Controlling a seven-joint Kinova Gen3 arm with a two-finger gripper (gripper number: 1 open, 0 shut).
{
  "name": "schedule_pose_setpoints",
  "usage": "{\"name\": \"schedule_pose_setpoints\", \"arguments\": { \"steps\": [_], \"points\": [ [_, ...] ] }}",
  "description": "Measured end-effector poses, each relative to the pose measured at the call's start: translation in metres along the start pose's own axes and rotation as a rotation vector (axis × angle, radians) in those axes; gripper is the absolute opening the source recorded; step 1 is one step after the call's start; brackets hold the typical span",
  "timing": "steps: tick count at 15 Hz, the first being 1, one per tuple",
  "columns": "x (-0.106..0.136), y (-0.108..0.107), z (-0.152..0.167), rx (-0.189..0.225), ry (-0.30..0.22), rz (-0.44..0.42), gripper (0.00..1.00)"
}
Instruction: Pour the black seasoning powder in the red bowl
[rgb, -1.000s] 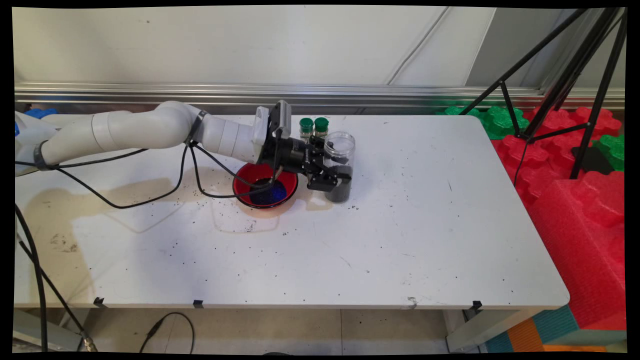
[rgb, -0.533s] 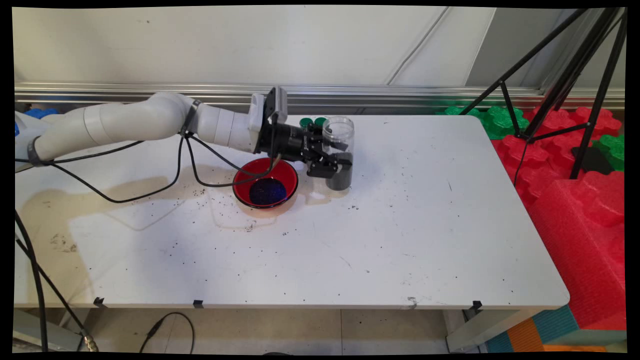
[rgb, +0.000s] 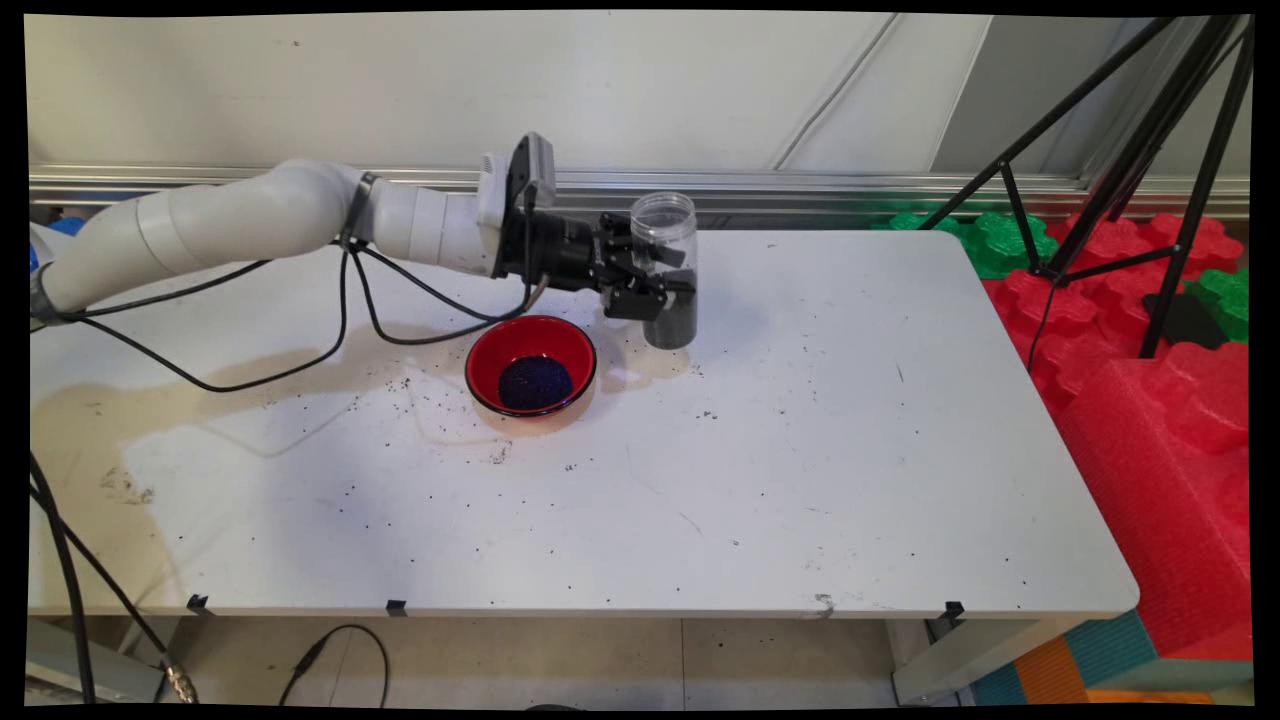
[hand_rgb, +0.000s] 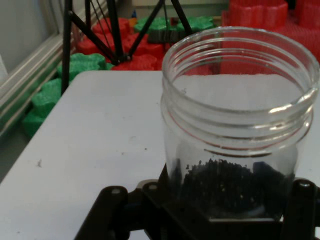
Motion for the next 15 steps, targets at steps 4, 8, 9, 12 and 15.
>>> {"name": "schedule_pose_setpoints", "arguments": {
  "steps": [4,8,9,12,15],
  "points": [
    [0.006,-0.004,-0.011,0.014,0.008,-0.006,0.0],
    [0.012,-0.009,-0.027,0.032,0.012,-0.012,0.0],
    [0.013,-0.01,-0.032,0.037,0.012,-0.014,0.0],
    [0.016,-0.013,-0.047,0.052,0.009,-0.019,0.0],
    [0.016,-0.016,-0.063,0.072,0.001,-0.028,0.0]
  ]
}}
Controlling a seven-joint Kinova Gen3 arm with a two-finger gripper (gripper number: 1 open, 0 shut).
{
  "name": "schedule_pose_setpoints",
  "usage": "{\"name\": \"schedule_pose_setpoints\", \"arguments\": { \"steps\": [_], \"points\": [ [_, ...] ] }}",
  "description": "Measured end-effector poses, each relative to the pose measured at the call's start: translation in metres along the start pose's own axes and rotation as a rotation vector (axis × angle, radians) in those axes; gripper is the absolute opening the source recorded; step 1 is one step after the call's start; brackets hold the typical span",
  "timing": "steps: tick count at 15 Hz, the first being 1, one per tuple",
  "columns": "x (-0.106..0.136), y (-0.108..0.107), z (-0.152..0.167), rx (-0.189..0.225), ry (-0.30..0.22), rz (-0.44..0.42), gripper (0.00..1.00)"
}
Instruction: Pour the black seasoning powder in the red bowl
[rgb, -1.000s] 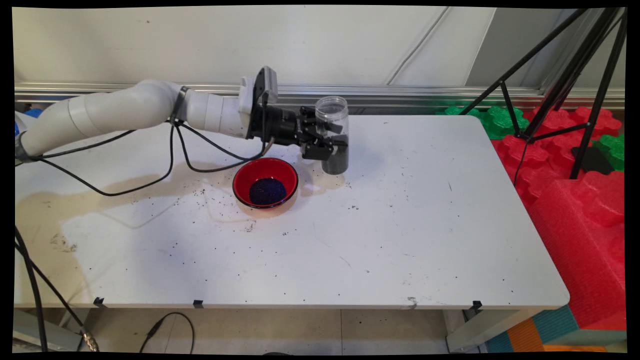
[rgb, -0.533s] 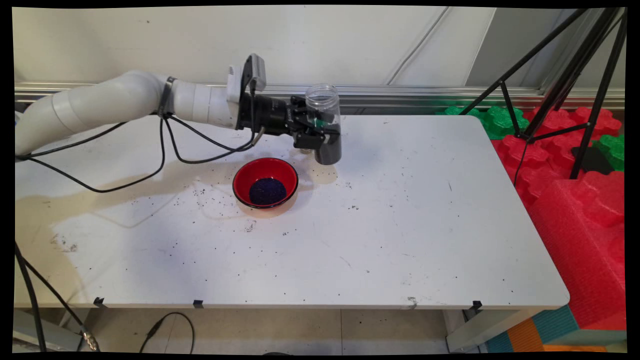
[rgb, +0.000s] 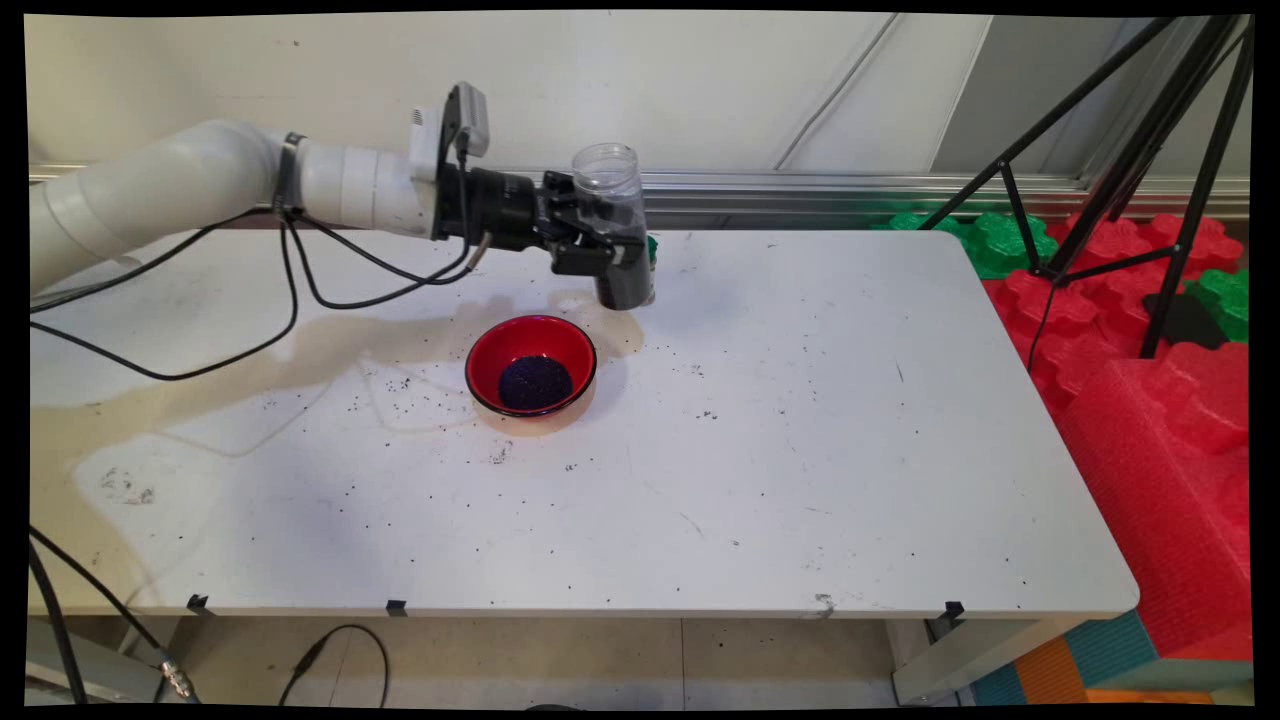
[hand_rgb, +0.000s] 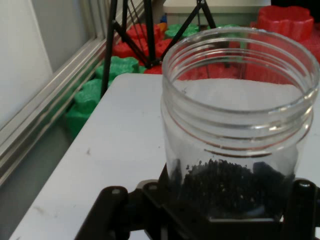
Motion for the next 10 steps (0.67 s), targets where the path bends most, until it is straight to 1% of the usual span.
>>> {"name": "schedule_pose_setpoints", "arguments": {
  "steps": [10],
  "points": [
    [-0.009,-0.014,-0.045,0.073,-0.048,-0.027,0.0]
  ]
}}
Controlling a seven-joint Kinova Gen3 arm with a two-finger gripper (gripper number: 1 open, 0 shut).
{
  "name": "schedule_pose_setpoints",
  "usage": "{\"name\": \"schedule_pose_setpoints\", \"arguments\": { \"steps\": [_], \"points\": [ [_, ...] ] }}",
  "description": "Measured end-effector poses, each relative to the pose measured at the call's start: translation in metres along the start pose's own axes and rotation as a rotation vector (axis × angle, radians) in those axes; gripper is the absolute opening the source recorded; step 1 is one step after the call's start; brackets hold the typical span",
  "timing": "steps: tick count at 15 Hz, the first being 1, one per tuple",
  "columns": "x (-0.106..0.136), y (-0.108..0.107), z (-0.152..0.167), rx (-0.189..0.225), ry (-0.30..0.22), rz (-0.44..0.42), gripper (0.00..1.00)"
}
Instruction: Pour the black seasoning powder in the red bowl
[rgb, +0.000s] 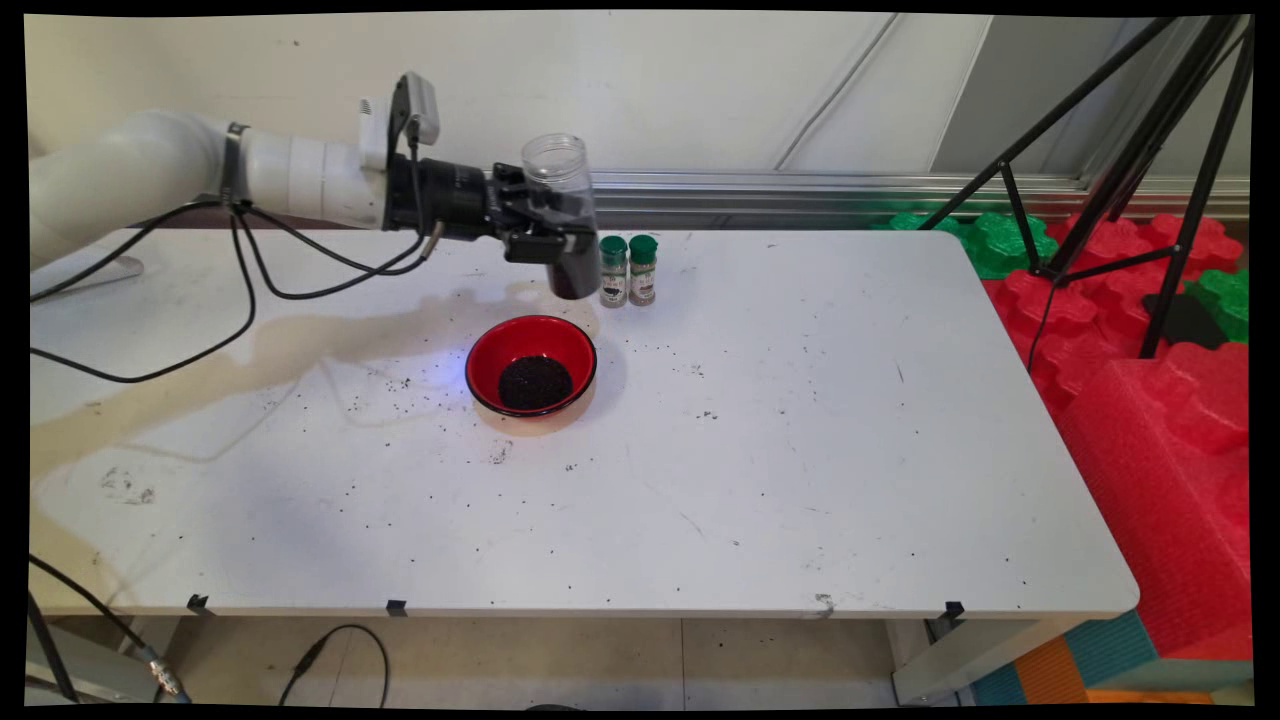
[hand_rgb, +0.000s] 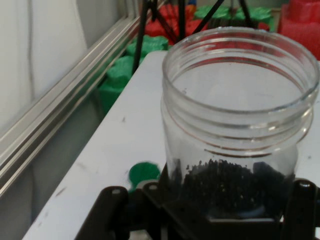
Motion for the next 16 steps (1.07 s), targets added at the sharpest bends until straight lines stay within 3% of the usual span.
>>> {"name": "schedule_pose_setpoints", "arguments": {
  "steps": [8,16],
  "points": [
    [-0.019,-0.017,-0.035,0.076,-0.071,0.018,0.0],
    [-0.035,-0.025,-0.049,0.117,-0.125,0.088,0.0]
  ]
}}
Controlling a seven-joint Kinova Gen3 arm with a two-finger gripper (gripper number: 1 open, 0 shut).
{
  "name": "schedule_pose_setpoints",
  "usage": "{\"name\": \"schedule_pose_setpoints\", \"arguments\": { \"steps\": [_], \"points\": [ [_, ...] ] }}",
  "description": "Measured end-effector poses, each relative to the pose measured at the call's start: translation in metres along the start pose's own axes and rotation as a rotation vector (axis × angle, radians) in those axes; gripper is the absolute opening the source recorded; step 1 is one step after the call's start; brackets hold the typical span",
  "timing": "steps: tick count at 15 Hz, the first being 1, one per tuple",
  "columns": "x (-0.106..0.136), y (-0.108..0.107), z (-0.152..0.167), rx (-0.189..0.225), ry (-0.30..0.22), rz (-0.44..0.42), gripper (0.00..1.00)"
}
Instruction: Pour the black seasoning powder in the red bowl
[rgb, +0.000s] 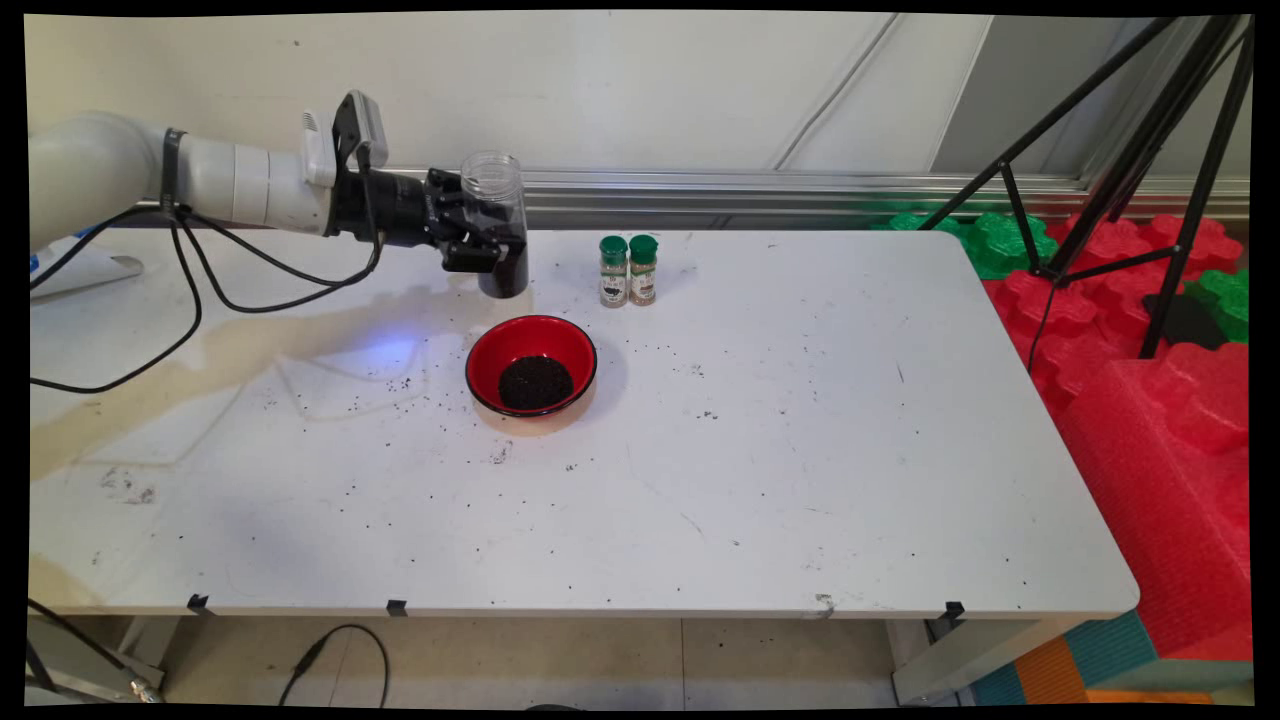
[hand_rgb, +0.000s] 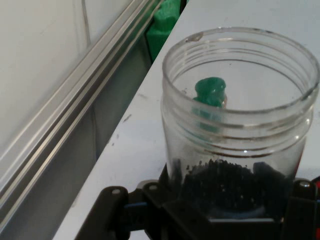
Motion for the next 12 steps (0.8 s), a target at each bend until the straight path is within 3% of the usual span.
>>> {"name": "schedule_pose_setpoints", "arguments": {
  "steps": [12],
  "points": [
    [-0.0085,0.0007,0.0061,0.05,-0.051,0.302,0.0]
  ]
}}
